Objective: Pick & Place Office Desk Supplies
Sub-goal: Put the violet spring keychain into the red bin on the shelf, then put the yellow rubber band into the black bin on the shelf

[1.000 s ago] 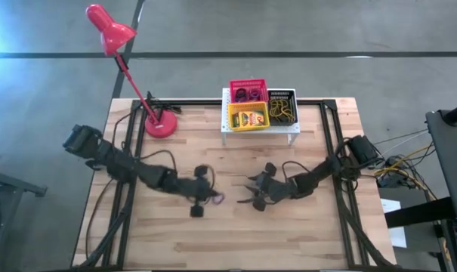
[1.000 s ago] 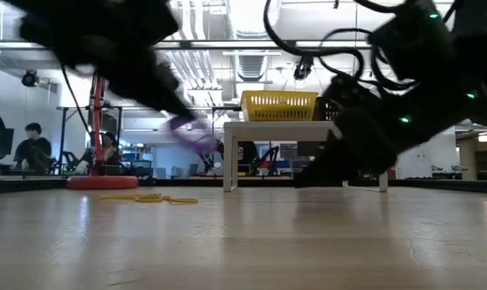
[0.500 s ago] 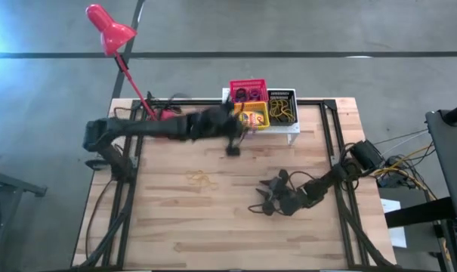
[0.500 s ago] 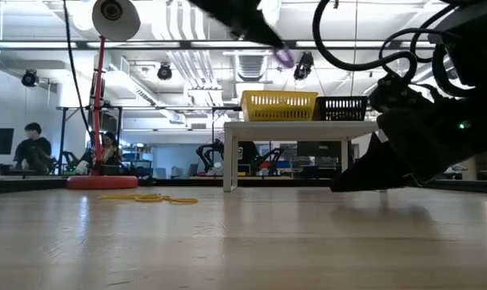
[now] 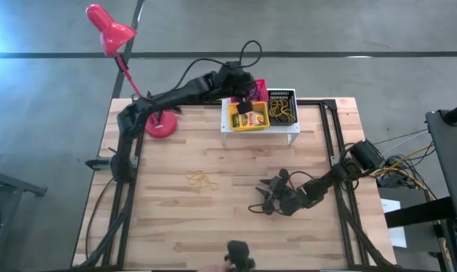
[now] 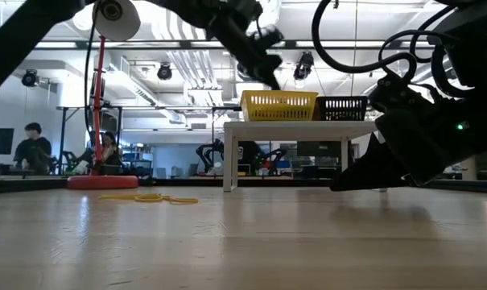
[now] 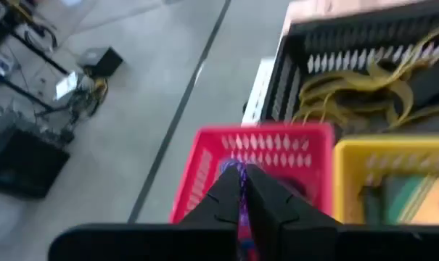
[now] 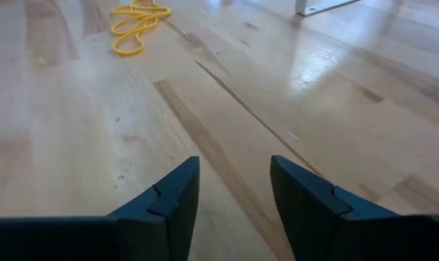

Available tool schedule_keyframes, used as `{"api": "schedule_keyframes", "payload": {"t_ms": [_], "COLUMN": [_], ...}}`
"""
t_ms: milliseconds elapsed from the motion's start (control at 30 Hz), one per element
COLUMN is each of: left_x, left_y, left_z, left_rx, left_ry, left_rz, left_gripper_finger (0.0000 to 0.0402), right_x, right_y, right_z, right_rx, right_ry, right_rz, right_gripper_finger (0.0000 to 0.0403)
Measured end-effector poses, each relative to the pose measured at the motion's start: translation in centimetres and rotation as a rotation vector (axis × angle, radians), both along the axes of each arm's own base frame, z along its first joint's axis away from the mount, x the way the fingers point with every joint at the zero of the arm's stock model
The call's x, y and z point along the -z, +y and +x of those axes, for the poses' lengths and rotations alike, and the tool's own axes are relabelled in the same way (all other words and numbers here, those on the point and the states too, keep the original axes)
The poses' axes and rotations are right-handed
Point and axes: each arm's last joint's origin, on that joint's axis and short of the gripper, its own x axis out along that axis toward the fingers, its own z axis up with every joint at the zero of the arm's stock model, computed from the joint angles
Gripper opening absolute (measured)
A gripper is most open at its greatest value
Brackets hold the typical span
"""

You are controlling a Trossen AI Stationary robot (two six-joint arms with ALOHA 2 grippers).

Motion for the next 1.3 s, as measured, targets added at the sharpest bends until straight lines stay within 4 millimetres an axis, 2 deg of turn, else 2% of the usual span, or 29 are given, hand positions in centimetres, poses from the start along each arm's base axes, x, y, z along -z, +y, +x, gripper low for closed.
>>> {"api": "schedule_keyframes", "payload": {"t_ms": [133,267,567,700,867,1000,1100,1167,1300], "left_x": [1.9,2.4,2.4,0.9,-3.1,-4.3,-3.7,-2.6,1.2], "left_y": [1.6,2.4,2.8,2.3,-1.2,-5.2,-8.2,-10.2,-14.0], "left_z": [-0.5,-0.9,-1.2,-1.7,-3.4,-4.9,-6.4,-7.5,-9.7], "left_rx": [-0.04,-0.077,-0.092,-0.086,-0.026,0.092,0.175,0.232,0.287], "left_ry": [0.042,0.034,0.022,-0.002,-0.016,0.042,0.082,0.1,0.115], "left_rz": [-0.03,-0.057,-0.076,-0.065,-0.063,-0.12,-0.164,-0.191,-0.256], "left_gripper_finger": [0.0027,0.0042,0.0111,0.0139,0.0146,0.0139,0.013,0.0126,0.0123], "right_x": [0.1,0.2,0.2,0.2,0.2,0.1,0.1,0.2,0.2], "right_y": [-0.1,-0.1,-0.2,-0.2,-0.2,-0.3,-0.5,-0.6,-0.8], "right_z": [-0.1,-0.2,-0.3,-0.2,-0.2,-0.2,-0.2,-0.2,-0.1], "right_rx": [0.0,0.001,0.003,0.005,0.007,0.023,0.043,0.056,0.063], "right_ry": [0.005,0.013,0.014,0.012,0.01,0.004,0.0,-0.003,0.001], "right_rz": [-0.005,-0.012,-0.013,-0.01,-0.006,-0.018,-0.03,-0.039,-0.043], "right_gripper_finger": [0.0166,0.0166,0.0166,0.0166,0.0166,0.0166,0.0166,0.0166,0.0166]}}
